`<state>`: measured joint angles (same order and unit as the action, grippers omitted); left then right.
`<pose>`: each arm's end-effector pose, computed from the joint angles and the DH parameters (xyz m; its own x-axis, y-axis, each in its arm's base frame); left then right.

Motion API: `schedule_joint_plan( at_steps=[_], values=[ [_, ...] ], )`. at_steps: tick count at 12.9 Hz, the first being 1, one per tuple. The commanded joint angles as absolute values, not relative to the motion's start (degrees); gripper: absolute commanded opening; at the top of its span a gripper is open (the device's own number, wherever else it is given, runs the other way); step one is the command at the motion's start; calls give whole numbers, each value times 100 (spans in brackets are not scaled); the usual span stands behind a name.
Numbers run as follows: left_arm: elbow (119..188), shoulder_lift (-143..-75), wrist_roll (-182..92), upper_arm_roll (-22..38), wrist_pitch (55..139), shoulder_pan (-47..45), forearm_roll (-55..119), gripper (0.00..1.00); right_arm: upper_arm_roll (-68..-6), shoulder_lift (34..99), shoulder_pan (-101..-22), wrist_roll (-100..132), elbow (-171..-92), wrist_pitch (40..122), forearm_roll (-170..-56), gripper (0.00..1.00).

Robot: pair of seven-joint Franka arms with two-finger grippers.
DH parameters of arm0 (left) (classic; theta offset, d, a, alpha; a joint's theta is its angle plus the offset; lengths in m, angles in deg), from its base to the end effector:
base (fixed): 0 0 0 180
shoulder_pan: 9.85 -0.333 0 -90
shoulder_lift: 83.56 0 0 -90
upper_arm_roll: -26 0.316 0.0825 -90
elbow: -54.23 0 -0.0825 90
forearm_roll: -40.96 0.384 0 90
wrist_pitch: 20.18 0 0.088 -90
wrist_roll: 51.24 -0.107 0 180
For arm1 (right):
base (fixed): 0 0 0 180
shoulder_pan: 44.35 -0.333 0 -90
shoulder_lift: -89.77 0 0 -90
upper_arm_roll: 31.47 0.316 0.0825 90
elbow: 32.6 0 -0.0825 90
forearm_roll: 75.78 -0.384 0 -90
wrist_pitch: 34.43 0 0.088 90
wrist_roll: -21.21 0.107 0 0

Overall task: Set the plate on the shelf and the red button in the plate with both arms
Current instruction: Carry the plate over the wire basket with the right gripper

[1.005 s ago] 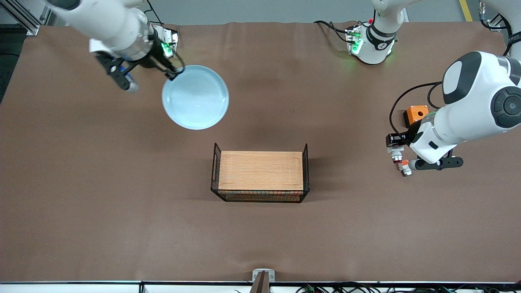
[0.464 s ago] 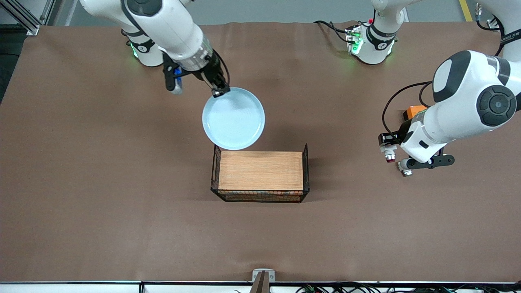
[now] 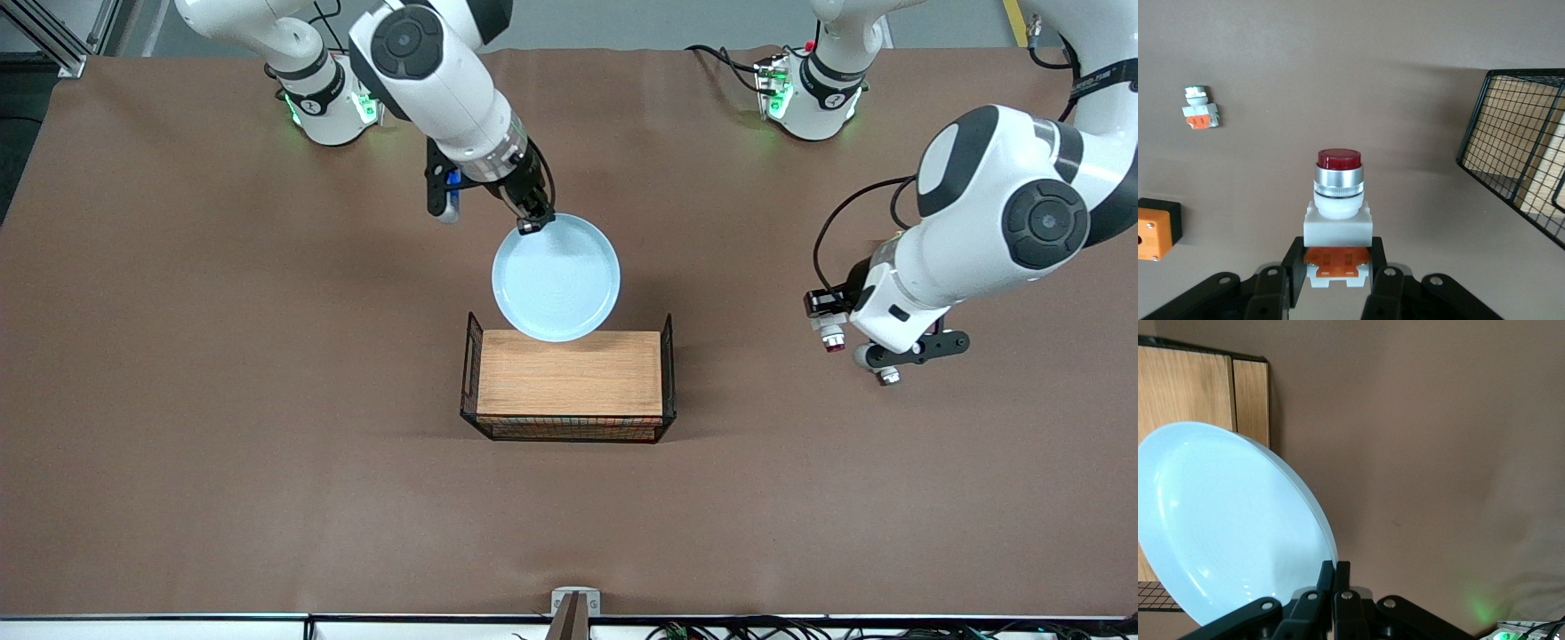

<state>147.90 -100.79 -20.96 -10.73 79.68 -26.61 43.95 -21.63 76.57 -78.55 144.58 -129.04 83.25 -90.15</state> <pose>0.5962 -0.1725 0.4614 0.9693 0.1696 -0.1782 0.1801 -0.9827 0.0441 0.4597 0.4511 0.4809 0.0674 -0.9530 -0.2955 -0.9954 -0.0844 0.0452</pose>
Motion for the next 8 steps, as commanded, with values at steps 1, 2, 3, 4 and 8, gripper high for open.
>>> schedule_joint_plan(
  at_steps=[1, 2, 3, 4, 8],
  values=[
    [14626, -10202, -1978, -1083, 7993, -2620, 4395, 2, -2251, 7237, -7925, 14567, -12375, 8281, -8818, 0],
    [14634, -10202, -1969, -1083, 7993, -2611, 4395, 2, -2251, 7150, -7925, 14549, -12331, 8281, -8704, 0],
    [14634, -10202, -1969, -1083, 7993, -2611, 4395, 2, -2251, 7018, -7890, 14514, -12235, 8281, -8642, 0],
    [14634, -10211, -1969, -1083, 7993, -2611, 4395, 2, -2259, 6895, -7872, 14505, -12147, 8290, -8606, 0],
    [14669, -10211, -1969, -1083, 7993, -2611, 4395, 2, -2259, 6437, -7881, 14505, -11768, 8342, -8439, 0]
  ],
)
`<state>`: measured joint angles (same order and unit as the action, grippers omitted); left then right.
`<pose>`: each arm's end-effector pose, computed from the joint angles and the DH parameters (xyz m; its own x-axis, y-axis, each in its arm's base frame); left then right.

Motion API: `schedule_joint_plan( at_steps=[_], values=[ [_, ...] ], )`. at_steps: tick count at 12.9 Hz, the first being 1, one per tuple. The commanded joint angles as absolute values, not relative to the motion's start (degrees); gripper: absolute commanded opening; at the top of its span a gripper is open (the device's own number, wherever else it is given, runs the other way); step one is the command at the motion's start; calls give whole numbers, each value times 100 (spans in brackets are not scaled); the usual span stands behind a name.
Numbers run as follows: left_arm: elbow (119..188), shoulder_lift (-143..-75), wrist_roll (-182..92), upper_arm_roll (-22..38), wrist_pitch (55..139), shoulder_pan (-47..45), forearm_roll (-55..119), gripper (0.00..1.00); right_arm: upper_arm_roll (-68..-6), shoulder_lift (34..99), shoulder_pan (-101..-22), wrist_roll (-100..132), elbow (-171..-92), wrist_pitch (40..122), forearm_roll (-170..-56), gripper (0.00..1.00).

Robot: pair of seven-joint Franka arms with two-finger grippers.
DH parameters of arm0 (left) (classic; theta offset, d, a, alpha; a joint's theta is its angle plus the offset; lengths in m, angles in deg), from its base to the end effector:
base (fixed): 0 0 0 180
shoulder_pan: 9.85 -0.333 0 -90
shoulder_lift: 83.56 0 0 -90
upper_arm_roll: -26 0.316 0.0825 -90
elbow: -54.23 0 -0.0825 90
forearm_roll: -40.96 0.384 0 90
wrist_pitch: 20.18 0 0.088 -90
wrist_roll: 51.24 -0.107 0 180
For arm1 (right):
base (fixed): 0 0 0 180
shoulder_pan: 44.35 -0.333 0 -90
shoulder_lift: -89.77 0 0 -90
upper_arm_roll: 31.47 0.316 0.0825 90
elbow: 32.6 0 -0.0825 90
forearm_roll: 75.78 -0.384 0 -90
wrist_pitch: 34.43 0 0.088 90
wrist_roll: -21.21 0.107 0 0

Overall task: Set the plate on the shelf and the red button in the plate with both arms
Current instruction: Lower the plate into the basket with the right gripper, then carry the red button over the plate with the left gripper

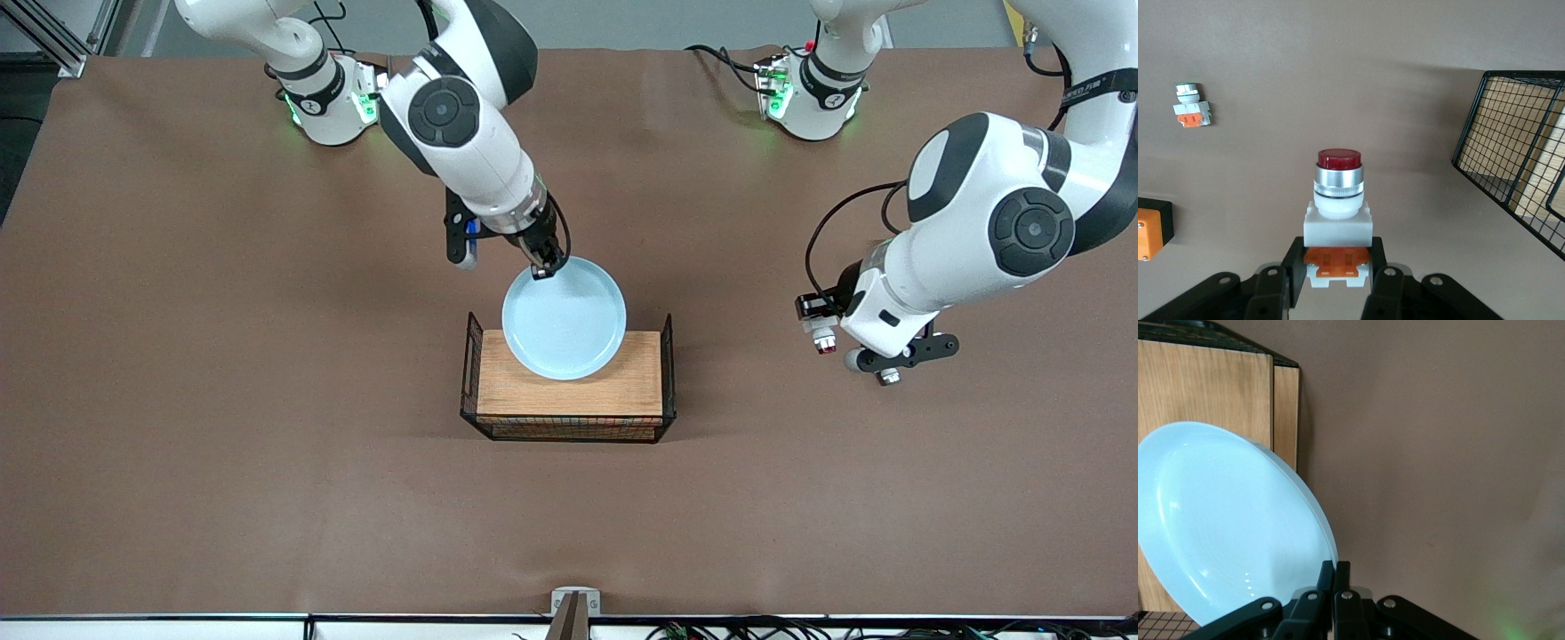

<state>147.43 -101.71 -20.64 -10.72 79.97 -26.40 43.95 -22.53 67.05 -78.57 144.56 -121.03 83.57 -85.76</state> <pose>0.5995 -0.1740 0.4571 0.9679 0.1722 -0.1829 0.1843 -0.9815 0.0512 0.5041 0.4653 0.4394 0.0769 -0.9663 -0.2459 -0.9959 -0.0863 0.0279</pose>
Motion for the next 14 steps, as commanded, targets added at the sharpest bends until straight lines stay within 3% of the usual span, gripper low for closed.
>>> schedule_joint_plan(
  at_steps=[1, 10, 14],
  values=[
    [14678, -10211, -1969, -1083, 7993, -2611, 4395, 2, -2259, 6428, -7872, 14488, -11768, 8430, -8439, 0],
    [14530, -10211, -1382, -1092, 7993, -2217, 4931, 1, -2268, 6050, -7881, 14479, -11750, 8861, -8351, 0],
    [14160, -10255, -468, -1092, 7993, -1777, 4843, 1, -2268, 5848, -7916, 14488, -11750, 9037, -8325, 5]
  ],
)
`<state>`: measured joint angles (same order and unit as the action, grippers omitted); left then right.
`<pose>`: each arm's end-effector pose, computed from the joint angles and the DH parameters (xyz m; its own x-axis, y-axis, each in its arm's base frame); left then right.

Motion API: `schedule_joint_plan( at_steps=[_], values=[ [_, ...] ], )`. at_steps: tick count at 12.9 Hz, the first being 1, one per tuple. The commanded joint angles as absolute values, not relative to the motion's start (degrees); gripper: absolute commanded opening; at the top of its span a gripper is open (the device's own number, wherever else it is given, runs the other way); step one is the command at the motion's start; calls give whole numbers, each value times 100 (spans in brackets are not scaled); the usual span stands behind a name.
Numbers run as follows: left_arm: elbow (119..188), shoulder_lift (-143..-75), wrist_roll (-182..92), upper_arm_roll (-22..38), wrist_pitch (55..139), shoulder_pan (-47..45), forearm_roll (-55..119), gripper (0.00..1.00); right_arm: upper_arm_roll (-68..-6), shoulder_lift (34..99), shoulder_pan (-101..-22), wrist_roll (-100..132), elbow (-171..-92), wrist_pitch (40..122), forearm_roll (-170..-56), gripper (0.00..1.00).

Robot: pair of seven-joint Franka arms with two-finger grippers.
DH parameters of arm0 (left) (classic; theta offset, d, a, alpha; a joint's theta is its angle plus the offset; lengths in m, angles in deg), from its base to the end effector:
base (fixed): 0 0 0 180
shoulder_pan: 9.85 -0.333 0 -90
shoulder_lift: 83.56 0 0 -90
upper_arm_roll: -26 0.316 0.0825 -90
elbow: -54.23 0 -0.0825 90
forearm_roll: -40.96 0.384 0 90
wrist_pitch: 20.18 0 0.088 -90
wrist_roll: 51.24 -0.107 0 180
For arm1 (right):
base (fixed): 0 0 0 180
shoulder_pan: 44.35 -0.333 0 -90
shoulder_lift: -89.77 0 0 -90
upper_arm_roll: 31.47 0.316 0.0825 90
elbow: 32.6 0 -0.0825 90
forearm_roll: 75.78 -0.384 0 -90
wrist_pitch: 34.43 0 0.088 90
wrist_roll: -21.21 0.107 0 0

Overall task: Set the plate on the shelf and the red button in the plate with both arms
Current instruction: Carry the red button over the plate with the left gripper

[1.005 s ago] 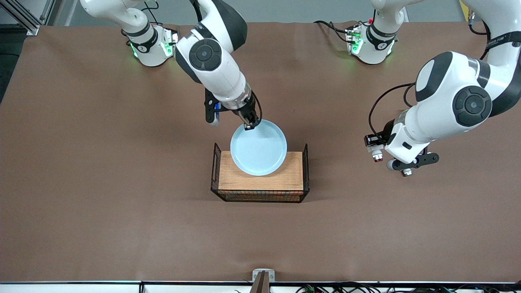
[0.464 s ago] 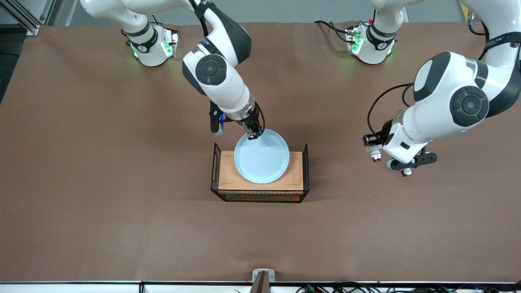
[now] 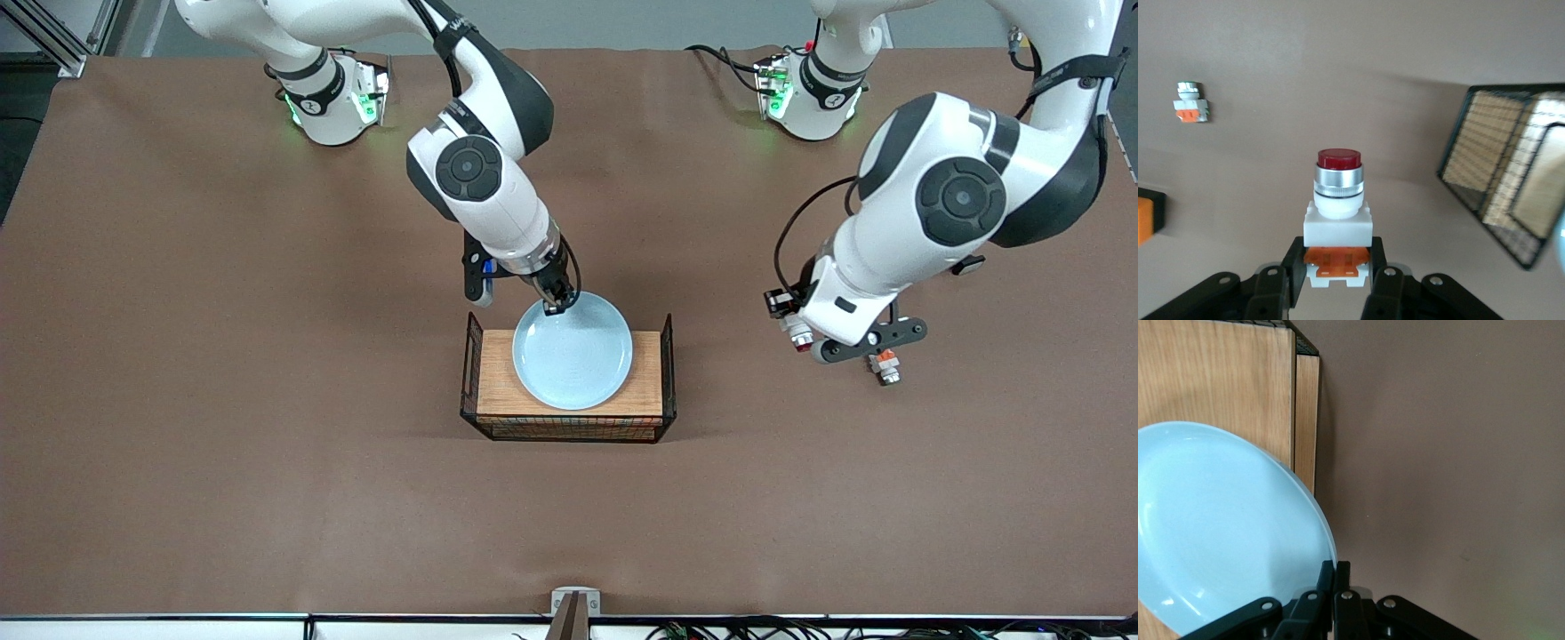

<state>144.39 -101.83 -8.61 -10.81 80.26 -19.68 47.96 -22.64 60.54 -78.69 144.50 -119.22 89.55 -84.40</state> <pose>0.5873 -0.2375 0.4802 0.9604 0.2591 -0.1029 0.2606 -0.9654 0.0015 0.5259 0.4771 0.3861 0.0697 -0.9662 -0.2482 -0.9974 -0.0726 0.0026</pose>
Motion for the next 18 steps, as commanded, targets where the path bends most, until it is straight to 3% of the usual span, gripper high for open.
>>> schedule_joint_plan(
  at_steps=[1, 4, 7, 9, 13, 18],
  values=[
    [14029, -10342, -257, -1092, 7993, -1585, 4843, 1, -2268, 5787, -7916, 14488, -11750, 9055, -8325, 11],
    [13485, -10701, 472, -1057, 7993, -951, 4852, 1, -2268, 5681, -7916, 14488, -11742, 9107, -8325, 32],
    [12905, -11158, 1385, -1057, 8028, -468, 4852, 1, -2268, 5654, -7881, 14575, -11689, 9107, -8342, 66],
    [12841, -11379, 1834, -1057, 8447, -240, 4843, 2, -2259, 5715, -7846, 14567, -11654, 9046, -8413, 75],
    [12841, -11906, 2408, -1048, 9284, 51, 4852, 2, -2251, 6031, -7697, 14410, -11241, 8021, -8404, 78],
    [12868, -12223, 2408, -1039, 9373, 139, 4860, 6, -2277, 6936, -7135, 12374, -11258, 6263, -8413, 78]
  ],
)
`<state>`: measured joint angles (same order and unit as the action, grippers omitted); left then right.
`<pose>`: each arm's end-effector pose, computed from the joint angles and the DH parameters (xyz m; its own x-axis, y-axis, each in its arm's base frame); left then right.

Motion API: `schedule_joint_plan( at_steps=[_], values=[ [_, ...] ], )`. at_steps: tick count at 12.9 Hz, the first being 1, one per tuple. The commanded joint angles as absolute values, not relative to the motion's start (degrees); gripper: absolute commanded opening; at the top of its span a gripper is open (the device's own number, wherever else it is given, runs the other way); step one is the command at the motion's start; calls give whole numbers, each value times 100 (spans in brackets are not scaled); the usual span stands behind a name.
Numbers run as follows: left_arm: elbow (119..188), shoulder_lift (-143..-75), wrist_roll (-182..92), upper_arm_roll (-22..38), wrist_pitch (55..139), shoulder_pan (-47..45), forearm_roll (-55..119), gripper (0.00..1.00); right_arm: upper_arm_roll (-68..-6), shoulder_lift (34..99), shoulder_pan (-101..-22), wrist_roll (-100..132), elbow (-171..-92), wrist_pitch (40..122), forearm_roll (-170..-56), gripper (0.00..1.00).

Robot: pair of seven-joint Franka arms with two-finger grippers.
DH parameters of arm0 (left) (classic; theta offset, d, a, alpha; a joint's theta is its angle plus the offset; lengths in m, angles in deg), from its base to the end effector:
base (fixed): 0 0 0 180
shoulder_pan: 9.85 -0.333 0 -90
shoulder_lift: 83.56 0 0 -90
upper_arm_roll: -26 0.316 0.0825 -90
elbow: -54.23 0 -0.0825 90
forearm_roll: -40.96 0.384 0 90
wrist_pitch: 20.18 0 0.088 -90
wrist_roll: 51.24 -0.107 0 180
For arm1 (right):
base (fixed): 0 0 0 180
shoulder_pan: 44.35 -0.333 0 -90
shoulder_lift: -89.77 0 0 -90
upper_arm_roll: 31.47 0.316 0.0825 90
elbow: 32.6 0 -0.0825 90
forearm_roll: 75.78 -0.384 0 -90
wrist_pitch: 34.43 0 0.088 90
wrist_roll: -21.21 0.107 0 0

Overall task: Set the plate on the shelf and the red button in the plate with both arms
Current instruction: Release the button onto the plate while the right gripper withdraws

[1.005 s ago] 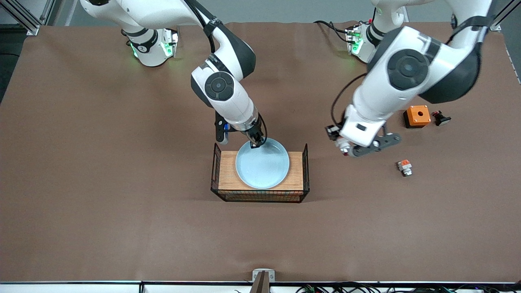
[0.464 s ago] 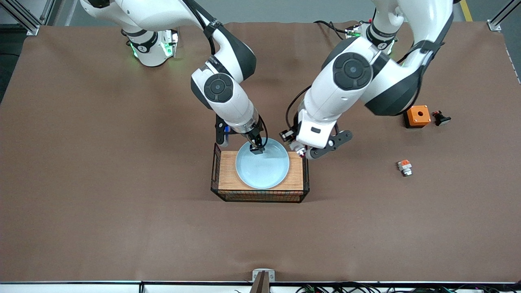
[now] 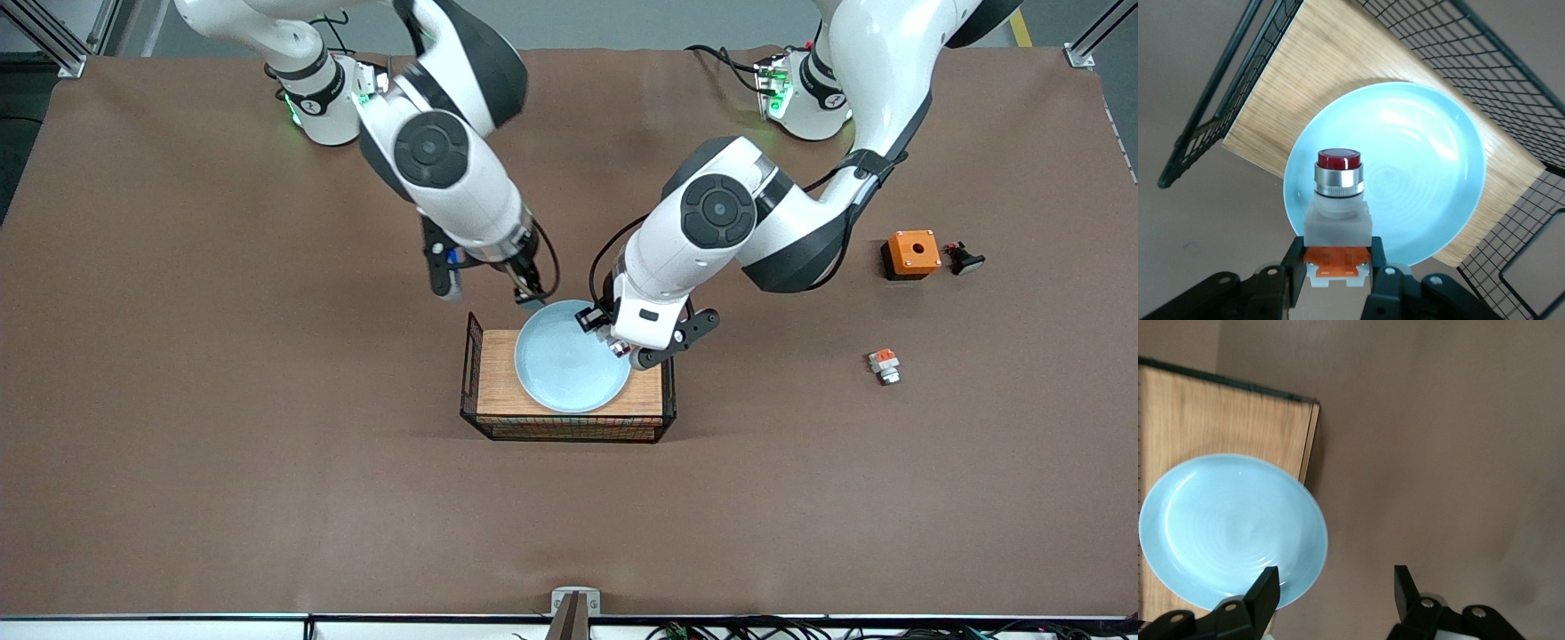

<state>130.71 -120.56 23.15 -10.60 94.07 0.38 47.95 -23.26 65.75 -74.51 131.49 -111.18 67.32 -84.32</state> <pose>0.5746 -0.4439 0.4181 0.8381 0.5053 -0.2058 0.5403 -0.8210 0.1847 0.5378 0.4207 0.4806 0.2570 -0.9486 -0.1846 -0.9575 -0.2757 0.0841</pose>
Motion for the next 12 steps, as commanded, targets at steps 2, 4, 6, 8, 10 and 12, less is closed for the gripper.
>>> schedule_joint_plan(
  at_steps=[2, 4, 6, 8, 10, 12],
  values=[
    [12868, -12346, 2408, -1004, 9425, 297, 4878, 13, -2277, 7235, -6784, 11294, -11258, 5683, -8404, 80],
    [12868, -12434, 2591, -847, 9609, 490, 4878, 40, -2294, 7481, -6389, 10038, -11258, 5260, -8369, 84],
    [12868, -12435, 2689, -514, 9742, 815, 4895, 100, -2303, 7631, -5924, 8676, -11267, 5013, -8342, 87],
    [12859, -12330, 2715, -196, 9733, 1001, 4895, 100, -2303, 7746, -5352, 7243, -11302, 4950, -8342, 90],
    [12859, -12102, 2707, -160, 9690, 896, 4913, 100, -2303, 7877, -4869, 6030, -11389, 4950, -8281, 91],
    [12868, -11707, 2672, -46, 9497, 651, 4922, 100, -2303, 8018, -4516, 4930, -11434, 4959, -8123, 92]
  ],
)
